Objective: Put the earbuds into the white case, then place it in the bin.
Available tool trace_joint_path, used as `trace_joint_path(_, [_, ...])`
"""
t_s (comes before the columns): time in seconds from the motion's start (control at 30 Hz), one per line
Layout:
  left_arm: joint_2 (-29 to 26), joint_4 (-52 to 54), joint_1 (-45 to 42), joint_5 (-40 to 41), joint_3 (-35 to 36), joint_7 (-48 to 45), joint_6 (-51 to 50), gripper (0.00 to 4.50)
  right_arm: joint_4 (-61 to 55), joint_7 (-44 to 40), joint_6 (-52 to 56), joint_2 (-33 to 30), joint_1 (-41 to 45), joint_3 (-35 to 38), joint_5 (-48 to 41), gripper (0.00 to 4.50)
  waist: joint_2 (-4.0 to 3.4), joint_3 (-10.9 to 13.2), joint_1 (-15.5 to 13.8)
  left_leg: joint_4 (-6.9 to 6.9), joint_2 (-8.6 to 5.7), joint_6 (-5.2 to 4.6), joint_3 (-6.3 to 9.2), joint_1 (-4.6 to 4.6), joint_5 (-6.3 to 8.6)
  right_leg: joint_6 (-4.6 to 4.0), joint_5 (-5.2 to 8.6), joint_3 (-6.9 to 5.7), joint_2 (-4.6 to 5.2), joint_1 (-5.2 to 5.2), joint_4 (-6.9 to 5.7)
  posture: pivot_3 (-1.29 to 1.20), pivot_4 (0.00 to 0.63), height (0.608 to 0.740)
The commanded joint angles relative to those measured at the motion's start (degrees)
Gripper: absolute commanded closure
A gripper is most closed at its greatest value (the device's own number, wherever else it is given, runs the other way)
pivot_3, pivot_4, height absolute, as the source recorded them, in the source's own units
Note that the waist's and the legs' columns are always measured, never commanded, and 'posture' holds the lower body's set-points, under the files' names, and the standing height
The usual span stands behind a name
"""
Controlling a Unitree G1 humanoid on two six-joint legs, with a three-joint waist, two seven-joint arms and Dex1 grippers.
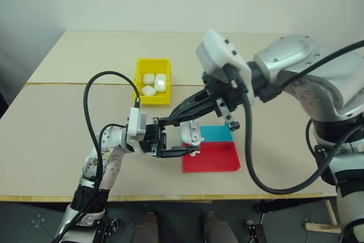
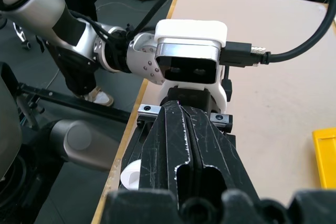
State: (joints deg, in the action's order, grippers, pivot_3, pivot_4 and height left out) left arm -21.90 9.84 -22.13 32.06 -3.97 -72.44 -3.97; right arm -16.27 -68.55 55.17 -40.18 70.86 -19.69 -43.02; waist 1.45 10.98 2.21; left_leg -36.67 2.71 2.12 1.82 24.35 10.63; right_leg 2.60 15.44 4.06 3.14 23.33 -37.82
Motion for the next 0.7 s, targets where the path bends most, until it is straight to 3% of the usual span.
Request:
trace_joint_path(0.03, [-0.26,0.84,0.09,0.05,0.10,0.25,1.27,1.69,-0.14,-2.13,-1.37,-0.28,1.32,0.34,2.13,4.46,0.00,0.00,0.01,0.00,0.00,0.00,0.00,0.00,0.00,0.00,0.00,0.00,0.01,0.00,0.00,0.00,0.150,0.740])
trace_joint_path(0.7, [-0.09,1.58,0.05,1.28,0.75,0.28,1.17,1.69,-0.33,-9.17,-6.61,-2.63,-2.45,-2.05,12.04,4.46,0.00,0.00,0.04,0.00,0.00,0.00,0.00,-0.01,0.00,0.00,0.00,0.00,0.00,0.00,-0.01,0.00,0.150,0.740])
